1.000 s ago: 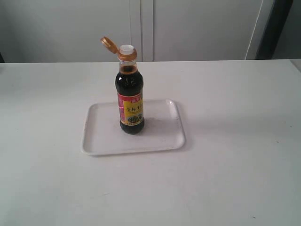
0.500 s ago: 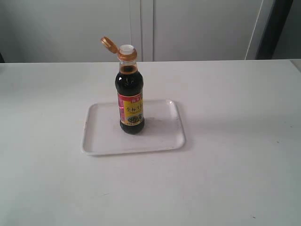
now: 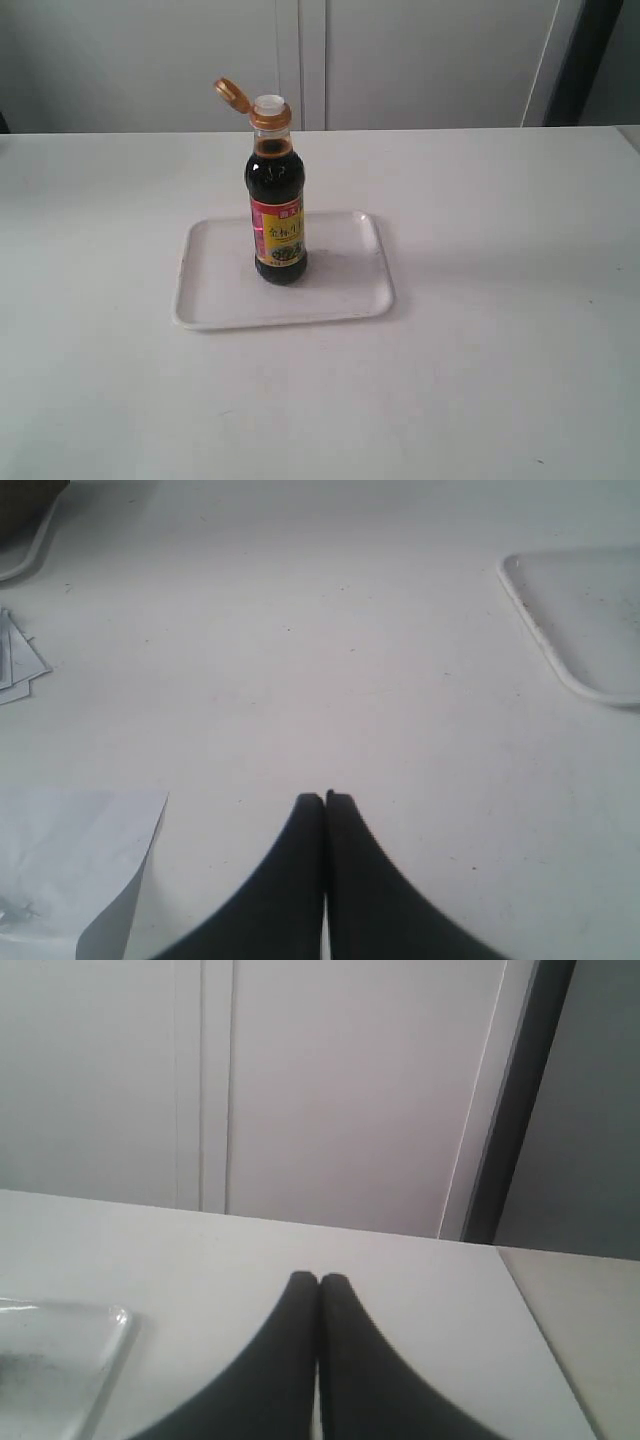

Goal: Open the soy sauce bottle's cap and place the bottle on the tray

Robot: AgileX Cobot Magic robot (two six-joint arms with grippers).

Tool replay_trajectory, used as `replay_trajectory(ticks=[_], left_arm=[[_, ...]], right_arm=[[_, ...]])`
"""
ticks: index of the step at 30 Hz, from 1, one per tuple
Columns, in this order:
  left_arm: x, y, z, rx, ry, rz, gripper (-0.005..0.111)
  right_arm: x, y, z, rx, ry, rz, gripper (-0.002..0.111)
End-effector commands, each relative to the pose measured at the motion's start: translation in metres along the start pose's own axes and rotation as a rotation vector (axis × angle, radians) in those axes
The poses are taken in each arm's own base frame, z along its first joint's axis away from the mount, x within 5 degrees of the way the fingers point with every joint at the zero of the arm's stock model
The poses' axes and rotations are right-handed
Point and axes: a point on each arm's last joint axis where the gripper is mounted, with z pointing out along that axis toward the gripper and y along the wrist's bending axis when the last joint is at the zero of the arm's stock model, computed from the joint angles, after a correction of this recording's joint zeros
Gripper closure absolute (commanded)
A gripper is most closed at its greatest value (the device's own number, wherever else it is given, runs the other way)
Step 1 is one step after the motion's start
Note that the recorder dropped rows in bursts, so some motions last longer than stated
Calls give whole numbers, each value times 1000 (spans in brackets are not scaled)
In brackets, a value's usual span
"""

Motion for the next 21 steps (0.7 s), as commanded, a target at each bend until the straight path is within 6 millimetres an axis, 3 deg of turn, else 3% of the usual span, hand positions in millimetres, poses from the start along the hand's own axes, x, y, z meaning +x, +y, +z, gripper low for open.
replay_trajectory(ticks=[1, 11, 21], left_arm=[[1, 0, 0, 1, -1, -10, 107], [1, 0, 0, 1, -1, -10, 107], [1, 0, 0, 1, -1, -10, 107]], right_arm=[[21, 0, -8, 8, 26, 5, 108], [63, 3, -22, 7, 14, 13, 108], [90, 5, -25, 6, 70, 15, 108]])
